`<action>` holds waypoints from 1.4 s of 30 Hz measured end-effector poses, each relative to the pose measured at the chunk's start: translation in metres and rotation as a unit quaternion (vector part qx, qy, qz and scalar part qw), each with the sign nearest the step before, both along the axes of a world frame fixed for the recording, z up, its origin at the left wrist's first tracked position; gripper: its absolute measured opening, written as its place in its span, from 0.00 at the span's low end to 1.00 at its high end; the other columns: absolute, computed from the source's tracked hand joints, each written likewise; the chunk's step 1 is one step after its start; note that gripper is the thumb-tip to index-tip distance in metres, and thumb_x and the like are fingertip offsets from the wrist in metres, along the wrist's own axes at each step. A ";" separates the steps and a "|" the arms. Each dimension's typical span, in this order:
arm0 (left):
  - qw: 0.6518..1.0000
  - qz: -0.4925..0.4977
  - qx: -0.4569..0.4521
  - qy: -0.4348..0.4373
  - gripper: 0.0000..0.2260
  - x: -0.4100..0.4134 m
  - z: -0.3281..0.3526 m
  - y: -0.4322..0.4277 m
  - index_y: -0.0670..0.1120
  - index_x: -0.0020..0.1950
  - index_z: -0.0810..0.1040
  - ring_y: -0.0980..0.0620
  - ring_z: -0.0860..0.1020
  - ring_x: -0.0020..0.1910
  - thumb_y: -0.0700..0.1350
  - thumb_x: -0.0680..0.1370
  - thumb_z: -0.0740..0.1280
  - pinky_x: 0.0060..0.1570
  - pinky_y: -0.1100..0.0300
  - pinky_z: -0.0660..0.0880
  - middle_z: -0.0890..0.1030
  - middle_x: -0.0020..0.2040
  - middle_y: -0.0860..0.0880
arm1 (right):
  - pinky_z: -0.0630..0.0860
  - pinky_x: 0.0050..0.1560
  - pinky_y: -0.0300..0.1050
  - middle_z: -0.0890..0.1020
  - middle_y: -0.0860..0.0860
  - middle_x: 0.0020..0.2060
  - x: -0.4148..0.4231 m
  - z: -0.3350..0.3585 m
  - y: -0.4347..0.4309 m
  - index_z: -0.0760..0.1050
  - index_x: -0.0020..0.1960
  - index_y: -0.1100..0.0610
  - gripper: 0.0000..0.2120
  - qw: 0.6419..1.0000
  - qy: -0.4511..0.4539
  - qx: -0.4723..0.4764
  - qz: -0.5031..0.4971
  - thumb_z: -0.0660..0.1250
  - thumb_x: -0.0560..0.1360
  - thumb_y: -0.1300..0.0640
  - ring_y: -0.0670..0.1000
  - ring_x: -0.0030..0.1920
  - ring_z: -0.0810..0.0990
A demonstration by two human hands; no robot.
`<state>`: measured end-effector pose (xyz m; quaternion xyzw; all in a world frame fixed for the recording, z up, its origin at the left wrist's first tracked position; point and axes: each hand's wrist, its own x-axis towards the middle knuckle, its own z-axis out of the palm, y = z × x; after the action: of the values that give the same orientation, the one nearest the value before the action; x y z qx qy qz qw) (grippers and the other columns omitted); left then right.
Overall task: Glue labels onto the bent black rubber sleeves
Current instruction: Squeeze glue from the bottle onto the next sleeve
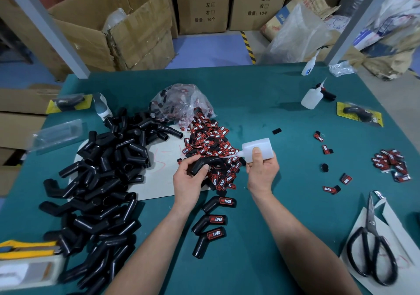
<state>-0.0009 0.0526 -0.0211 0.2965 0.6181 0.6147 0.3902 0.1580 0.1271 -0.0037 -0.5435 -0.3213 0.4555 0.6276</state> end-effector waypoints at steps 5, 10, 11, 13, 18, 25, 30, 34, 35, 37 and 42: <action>1.000 -0.002 -0.003 0.000 0.15 0.000 0.000 -0.001 0.53 0.55 0.82 0.62 0.83 0.46 0.34 0.77 0.75 0.47 0.71 0.77 0.86 0.48 0.59 | 0.67 0.21 0.37 0.75 0.54 0.31 0.001 -0.001 -0.001 0.71 0.43 0.57 0.09 1.000 -0.006 0.000 0.002 0.67 0.73 0.52 0.45 0.23 0.72; 1.000 -0.004 -0.003 -0.002 0.15 0.000 0.002 -0.002 0.53 0.56 0.82 0.62 0.83 0.45 0.34 0.77 0.75 0.47 0.70 0.77 0.86 0.48 0.59 | 0.68 0.22 0.37 0.75 0.54 0.32 -0.001 0.001 -0.003 0.72 0.43 0.56 0.12 1.000 0.004 0.006 0.008 0.69 0.71 0.48 0.44 0.24 0.73; 1.000 -0.004 -0.003 -0.004 0.15 0.000 0.003 -0.002 0.53 0.56 0.82 0.61 0.84 0.46 0.34 0.77 0.75 0.47 0.70 0.77 0.86 0.48 0.59 | 0.68 0.22 0.37 0.75 0.53 0.32 -0.001 0.001 -0.002 0.72 0.43 0.56 0.10 1.000 0.003 0.006 0.006 0.68 0.72 0.50 0.44 0.24 0.73; 1.000 -0.006 -0.006 -0.005 0.15 0.000 0.003 -0.002 0.53 0.56 0.82 0.60 0.84 0.46 0.34 0.77 0.75 0.47 0.69 0.78 0.87 0.48 0.59 | 0.67 0.21 0.37 0.75 0.52 0.31 0.000 0.001 -0.002 0.71 0.43 0.55 0.08 1.000 -0.001 0.005 0.002 0.67 0.73 0.52 0.44 0.23 0.72; 1.000 -0.006 -0.011 -0.001 0.15 0.000 0.003 -0.002 0.54 0.56 0.83 0.59 0.84 0.48 0.35 0.77 0.75 0.49 0.67 0.78 0.86 0.49 0.58 | 0.68 0.22 0.36 0.75 0.54 0.32 -0.001 0.003 -0.004 0.72 0.43 0.56 0.11 1.000 0.006 0.011 0.012 0.68 0.71 0.49 0.43 0.24 0.73; 1.000 -0.012 -0.006 0.006 0.16 0.000 0.003 -0.002 0.56 0.56 0.83 0.58 0.84 0.50 0.35 0.77 0.76 0.52 0.67 0.78 0.86 0.51 0.58 | 0.67 0.21 0.36 0.75 0.54 0.31 0.000 0.000 -0.003 0.72 0.43 0.57 0.12 1.000 -0.006 0.009 0.009 0.68 0.72 0.49 0.45 0.23 0.72; 1.000 -0.013 0.000 0.008 0.17 0.001 0.004 -0.002 0.57 0.55 0.83 0.58 0.84 0.51 0.34 0.76 0.76 0.53 0.67 0.77 0.86 0.51 0.57 | 0.66 0.21 0.36 0.74 0.54 0.31 0.001 0.000 -0.001 0.70 0.43 0.58 0.09 1.000 -0.005 0.010 0.006 0.66 0.74 0.53 0.45 0.22 0.70; 1.000 -0.012 0.003 0.016 0.19 0.001 0.005 -0.002 0.61 0.52 0.84 0.56 0.84 0.52 0.35 0.76 0.76 0.54 0.67 0.78 0.86 0.53 0.55 | 0.66 0.21 0.37 0.74 0.53 0.30 0.000 0.001 -0.002 0.71 0.43 0.57 0.14 1.000 0.000 0.010 0.015 0.69 0.70 0.47 0.45 0.22 0.71; 1.000 -0.012 0.004 0.017 0.20 0.001 0.005 -0.002 0.62 0.52 0.84 0.56 0.84 0.53 0.35 0.76 0.76 0.54 0.66 0.78 0.86 0.53 0.55 | 0.66 0.21 0.37 0.74 0.53 0.29 0.000 0.001 -0.003 0.71 0.42 0.57 0.16 1.000 0.001 0.012 0.016 0.69 0.69 0.45 0.45 0.22 0.71; 1.000 -0.015 0.004 0.019 0.21 0.001 0.005 -0.002 0.64 0.52 0.84 0.57 0.84 0.52 0.35 0.76 0.76 0.53 0.67 0.78 0.85 0.53 0.56 | 0.66 0.21 0.36 0.74 0.53 0.29 0.000 0.001 -0.003 0.71 0.42 0.56 0.17 1.000 -0.002 0.014 0.013 0.68 0.68 0.43 0.45 0.22 0.71; 0.999 -0.018 0.008 0.033 0.23 0.000 0.003 -0.002 0.66 0.52 0.84 0.56 0.84 0.54 0.35 0.77 0.76 0.55 0.66 0.78 0.85 0.54 0.57 | 0.66 0.21 0.37 0.74 0.51 0.28 0.000 0.001 -0.003 0.71 0.42 0.56 0.17 1.000 -0.010 0.015 0.012 0.68 0.68 0.43 0.46 0.21 0.70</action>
<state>-0.0008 0.0509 -0.0179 0.3312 0.6200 0.6023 0.3783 0.1580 0.1246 -0.0029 -0.5347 -0.3405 0.4527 0.6271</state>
